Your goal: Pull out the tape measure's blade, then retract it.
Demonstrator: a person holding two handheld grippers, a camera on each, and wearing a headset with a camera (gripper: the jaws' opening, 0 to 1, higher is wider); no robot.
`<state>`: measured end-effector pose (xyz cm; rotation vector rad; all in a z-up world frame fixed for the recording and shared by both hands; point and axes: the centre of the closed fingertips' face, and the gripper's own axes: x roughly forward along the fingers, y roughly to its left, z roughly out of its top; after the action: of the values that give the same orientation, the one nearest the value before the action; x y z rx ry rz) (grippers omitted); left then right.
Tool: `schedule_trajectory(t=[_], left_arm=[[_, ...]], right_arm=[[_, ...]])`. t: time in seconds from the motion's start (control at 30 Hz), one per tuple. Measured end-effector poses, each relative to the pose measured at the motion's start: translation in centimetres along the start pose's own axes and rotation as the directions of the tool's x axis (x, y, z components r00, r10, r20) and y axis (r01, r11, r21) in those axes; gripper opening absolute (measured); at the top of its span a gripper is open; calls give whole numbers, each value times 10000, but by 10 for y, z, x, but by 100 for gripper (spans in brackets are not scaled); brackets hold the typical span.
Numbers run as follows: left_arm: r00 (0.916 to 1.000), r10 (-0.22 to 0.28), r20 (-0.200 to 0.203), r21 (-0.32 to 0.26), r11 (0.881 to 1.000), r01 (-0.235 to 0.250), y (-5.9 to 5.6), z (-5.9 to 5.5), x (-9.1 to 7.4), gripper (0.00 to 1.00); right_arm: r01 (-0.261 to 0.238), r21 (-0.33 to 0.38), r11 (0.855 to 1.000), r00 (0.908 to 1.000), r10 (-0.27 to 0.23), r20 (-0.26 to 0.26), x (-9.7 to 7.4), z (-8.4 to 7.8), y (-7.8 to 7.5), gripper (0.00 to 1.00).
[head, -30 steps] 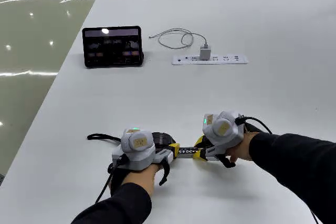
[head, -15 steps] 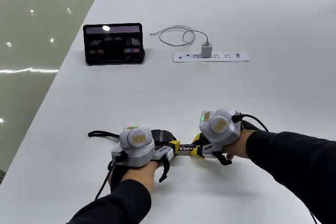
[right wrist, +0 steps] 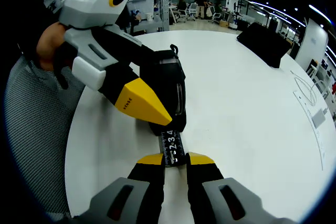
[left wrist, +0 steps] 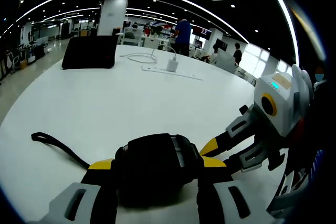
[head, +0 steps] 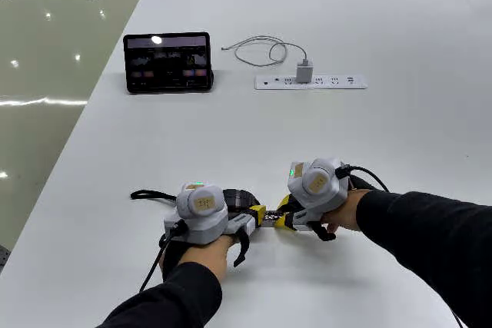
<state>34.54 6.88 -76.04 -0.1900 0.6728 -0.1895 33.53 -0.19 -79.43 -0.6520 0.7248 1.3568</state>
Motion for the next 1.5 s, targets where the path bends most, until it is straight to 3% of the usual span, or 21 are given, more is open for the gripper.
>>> schedule_trajectory(t=[0.67,1.03,1.27,1.5], left_arm=[[9999,-133,4,-118,9998,133,0,1,-1,57],[9999,-132,47,-120,9998,133,0,1,-1,57],[9999,-167,35,-170,9997,168,0,1,-1,57],[9999,-170,23,-170,9997,170,0,1,-1,57]], right_arm=[[-147,-89,9999,9998,148,143,11,18,3,11],[-35,-471,9989,9999,30,-112,9,13,5,12],[-125,-182,9998,9998,129,170,9,14,6,11],[-128,-292,9995,9999,131,110,15,18,8,10]])
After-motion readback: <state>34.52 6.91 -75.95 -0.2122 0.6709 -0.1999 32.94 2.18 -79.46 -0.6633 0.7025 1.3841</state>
